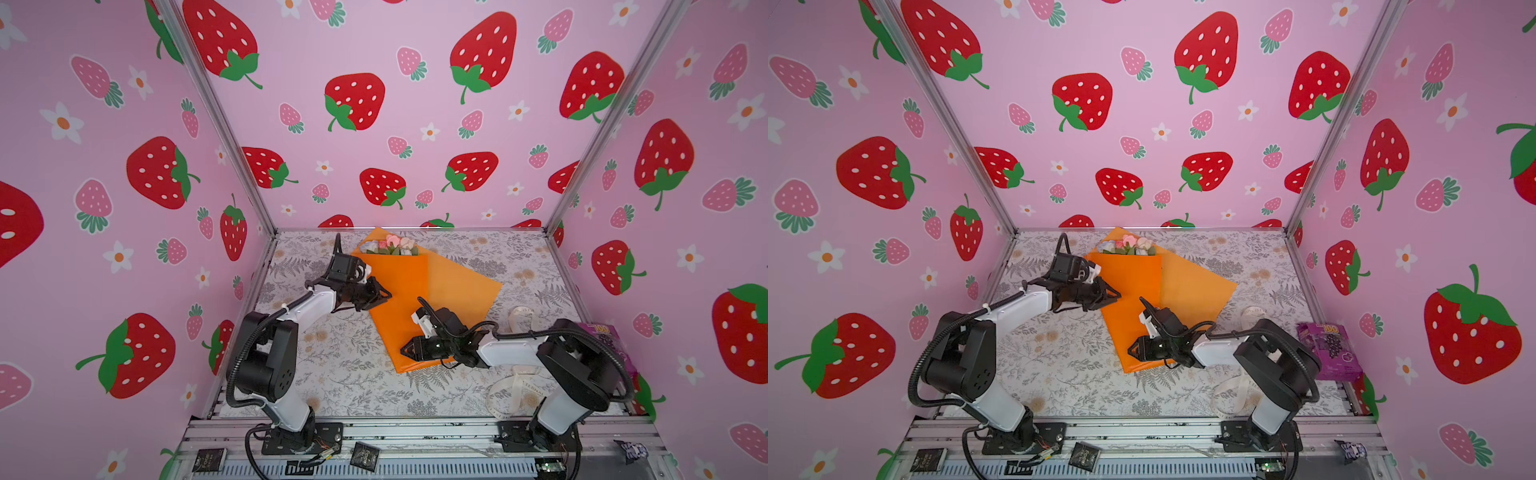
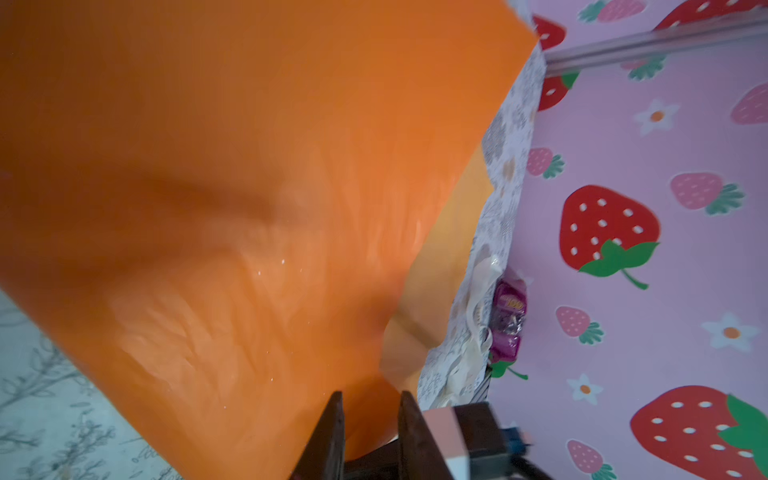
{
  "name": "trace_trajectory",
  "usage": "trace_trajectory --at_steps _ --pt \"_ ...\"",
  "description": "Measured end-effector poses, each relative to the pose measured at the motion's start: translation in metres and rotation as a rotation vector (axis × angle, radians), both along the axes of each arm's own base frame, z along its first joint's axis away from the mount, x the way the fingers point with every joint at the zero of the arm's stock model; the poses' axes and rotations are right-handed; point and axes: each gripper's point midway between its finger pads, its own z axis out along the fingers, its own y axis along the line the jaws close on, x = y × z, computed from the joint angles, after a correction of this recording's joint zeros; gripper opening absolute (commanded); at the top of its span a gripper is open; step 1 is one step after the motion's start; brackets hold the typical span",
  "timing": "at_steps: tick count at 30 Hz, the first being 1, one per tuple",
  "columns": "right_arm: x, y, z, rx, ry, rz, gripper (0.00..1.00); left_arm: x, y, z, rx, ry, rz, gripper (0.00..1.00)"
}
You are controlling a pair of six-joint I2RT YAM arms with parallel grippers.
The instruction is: Tie the bouquet of fake flowers
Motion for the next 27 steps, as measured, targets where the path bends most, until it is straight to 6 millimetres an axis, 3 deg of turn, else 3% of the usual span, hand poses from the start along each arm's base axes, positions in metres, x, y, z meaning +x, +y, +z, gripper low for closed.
trace_trajectory --at_steps 3,5,12,18,22,27 --pt "0.019 -0.028 0.018 0.033 -0.033 -0.11 0.37 -0.026 -0.018 -0.019 0.023 0.04 -0.066 0.19" --pt "0.028 -0.051 0.019 0.034 -0.036 -0.185 0.37 -0.039 -0.027 -0.025 0.029 0.054 -0.097 0.18" --pt "0.048 -0.13 -0.004 -0.059 0.022 -0.428 0.37 -0.077 -0.063 -0.032 0.039 0.055 -0.24 0.17" --pt "0.056 -0.188 -0.012 -0.094 0.049 -0.6 0.47 -0.103 -0.083 -0.044 0.036 0.088 -0.339 0.14" --pt "0.064 -0.212 -0.014 -0.111 0.053 -0.659 0.48 -0.118 -0.09 -0.061 0.055 0.128 -0.387 0.14" --pt "0.064 -0.223 -0.028 -0.141 0.092 -0.65 0.5 -0.133 -0.097 -0.075 0.069 0.163 -0.436 0.14"
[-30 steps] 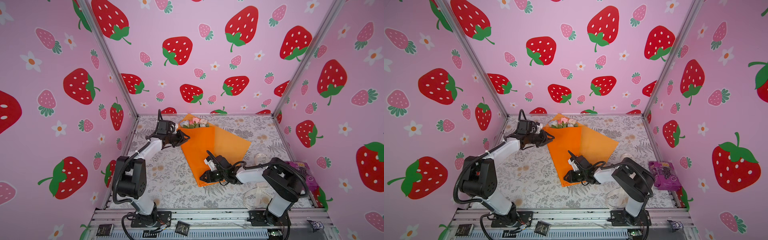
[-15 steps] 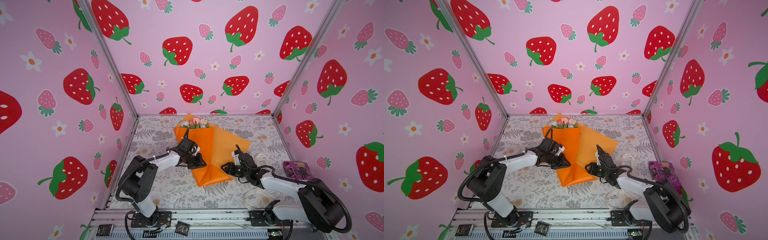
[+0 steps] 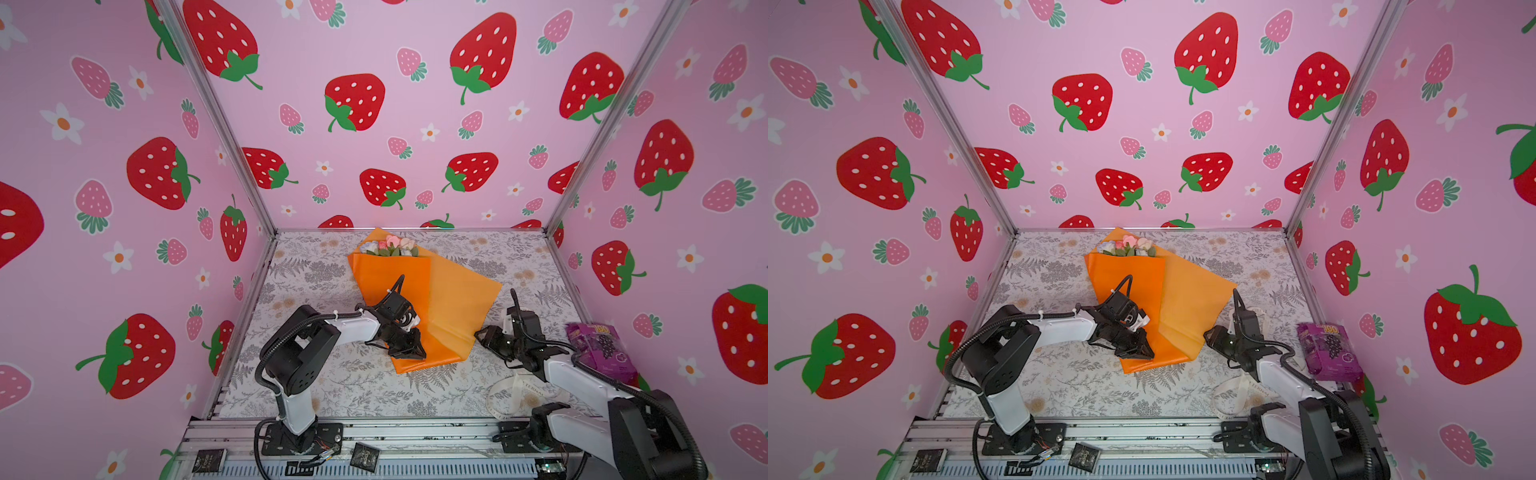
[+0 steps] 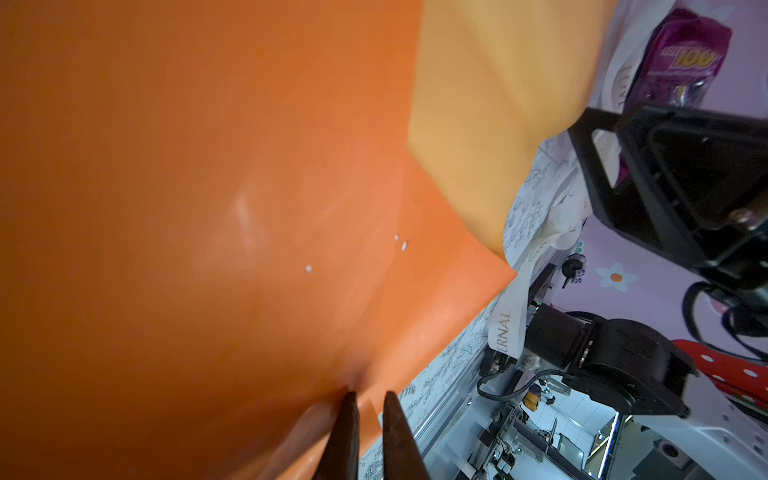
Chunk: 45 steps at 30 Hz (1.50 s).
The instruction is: Tie the bouquet of fake flowers
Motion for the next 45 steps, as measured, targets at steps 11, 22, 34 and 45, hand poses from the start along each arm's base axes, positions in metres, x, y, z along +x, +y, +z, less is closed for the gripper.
trace_trajectory --at_steps 11,22,34,45 --pt "0.02 0.008 -0.002 0.028 -0.019 0.083 0.51 -0.003 -0.009 -0.01 -0.008 0.008 -0.027 0.12" --pt "0.05 0.009 -0.001 0.09 -0.111 0.094 0.47 -0.003 -0.009 -0.01 -0.009 -0.003 -0.039 0.12" --pt "0.063 0.022 0.021 0.207 -0.242 0.12 0.2 -0.002 -0.011 -0.011 -0.017 -0.01 -0.041 0.12" --pt "0.07 0.028 0.032 0.247 -0.284 0.112 0.0 -0.001 -0.013 -0.011 -0.024 -0.004 -0.038 0.12"
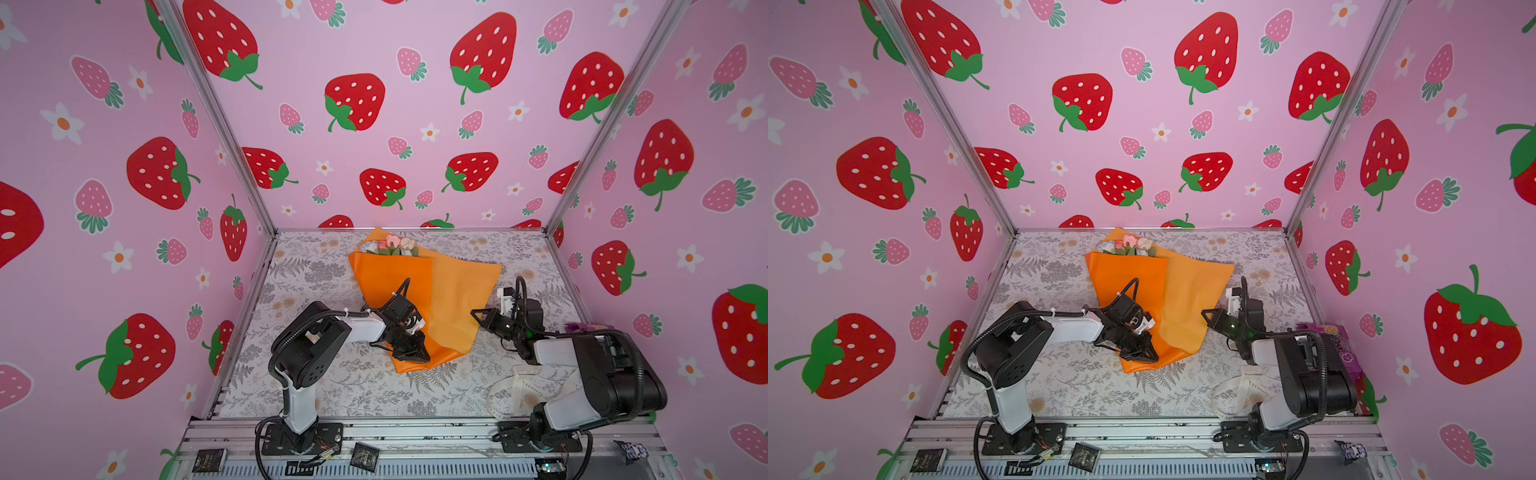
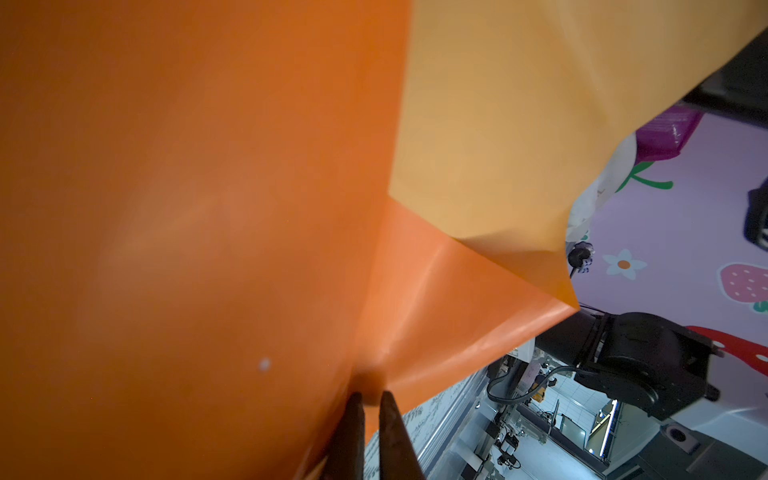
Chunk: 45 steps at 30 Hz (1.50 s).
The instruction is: Tie the bouquet of fake flowers
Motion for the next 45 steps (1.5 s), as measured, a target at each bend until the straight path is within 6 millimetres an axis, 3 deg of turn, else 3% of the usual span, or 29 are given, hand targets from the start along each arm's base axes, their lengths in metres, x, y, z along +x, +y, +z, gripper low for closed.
trace_trajectory --at_steps 4,8,14,20,26,30,40,45 --pt "-0.001 0.009 0.006 0.006 -0.013 0.021 0.0 0.0 0.0 0.0 0.002 0.004 0.005 0.1" --pt "0.001 0.022 0.03 0.022 -0.069 0.047 0.0 0.0 0.0 -0.001 0.002 0.004 0.008 0.09" --pt "0.001 0.058 0.076 0.039 -0.173 0.119 0.0 0.001 0.001 -0.002 0.002 -0.004 0.013 0.07" --pt "-0.001 0.096 0.095 -0.009 -0.213 0.184 0.0 0.002 0.001 -0.003 -0.005 -0.015 0.019 0.07" --pt "0.004 0.134 0.094 -0.154 -0.227 0.231 0.0 0.005 0.003 -0.002 -0.005 -0.043 0.044 0.07" --pt "0.006 0.152 0.093 -0.236 -0.248 0.258 0.0 0.008 0.015 0.0 0.011 -0.087 0.096 0.07" --pt "0.008 0.159 0.078 -0.361 -0.241 0.293 0.0 0.024 0.043 0.038 -0.007 -0.222 0.231 0.18" --pt "0.007 0.17 0.082 -0.38 -0.259 0.314 0.0 0.035 0.072 0.046 0.001 -0.245 0.329 0.16"
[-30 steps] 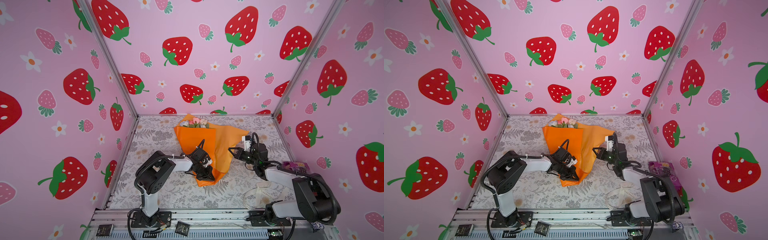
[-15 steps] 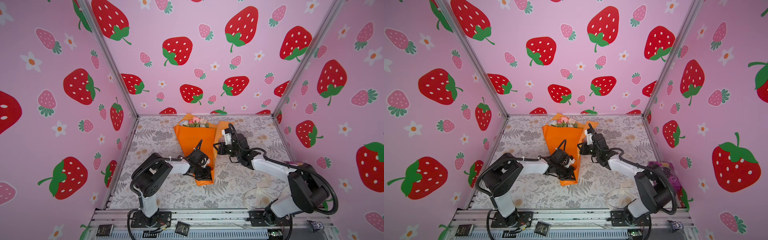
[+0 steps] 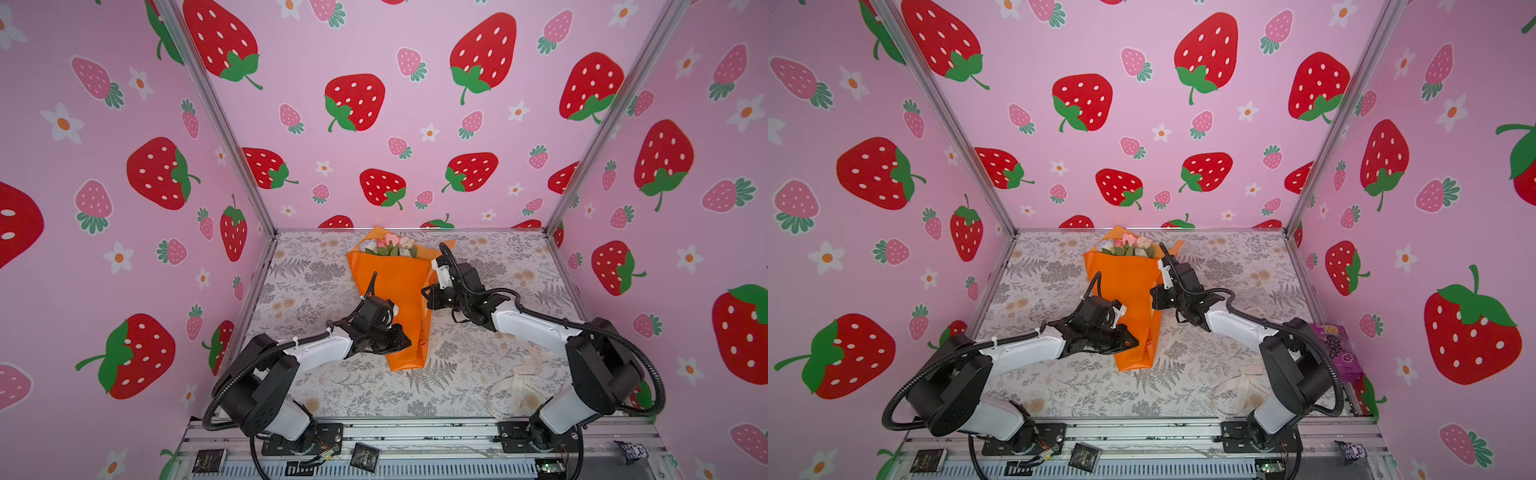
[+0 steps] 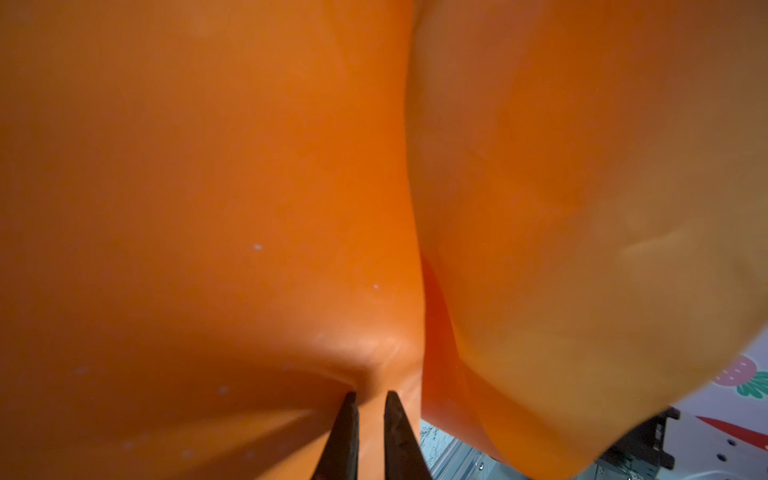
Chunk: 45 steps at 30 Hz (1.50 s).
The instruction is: Tie the bouquet of fake flowers
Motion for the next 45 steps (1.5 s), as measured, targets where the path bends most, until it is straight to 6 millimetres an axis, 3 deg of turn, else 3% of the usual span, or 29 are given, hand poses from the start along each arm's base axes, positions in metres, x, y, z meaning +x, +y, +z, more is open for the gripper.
trace_trajectory --at_steps 4,8,11,19,25,30,34,45 --pt "-0.001 0.008 -0.004 -0.009 0.009 0.012 0.0 0.002 0.014 -0.019 0.008 0.06 0.032 0.09" --pt "0.001 0.015 -0.005 -0.016 0.016 0.021 0.0 -0.018 0.0 -0.041 0.017 0.136 -0.043 0.09" --pt "0.0 0.018 -0.003 -0.013 0.014 0.026 0.0 -0.026 -0.006 -0.047 0.015 0.157 -0.074 0.09" --pt "-0.006 0.036 -0.016 -0.023 0.041 0.066 0.0 -0.024 -0.009 -0.046 0.005 0.146 -0.074 0.12" --pt "-0.007 0.038 -0.02 -0.04 0.05 0.066 0.0 -0.019 -0.012 -0.041 -0.015 0.129 -0.063 0.16" --pt "-0.005 0.038 -0.016 -0.043 0.048 0.06 0.0 -0.012 -0.015 -0.015 -0.068 0.059 -0.051 0.19" --pt "-0.006 0.037 -0.018 -0.049 0.057 0.059 0.0 -0.009 -0.022 0.004 -0.122 0.011 -0.064 0.1" --pt "-0.009 0.04 -0.024 -0.035 0.091 0.065 0.0 -0.026 -0.024 -0.027 -0.105 0.117 -0.062 0.07"
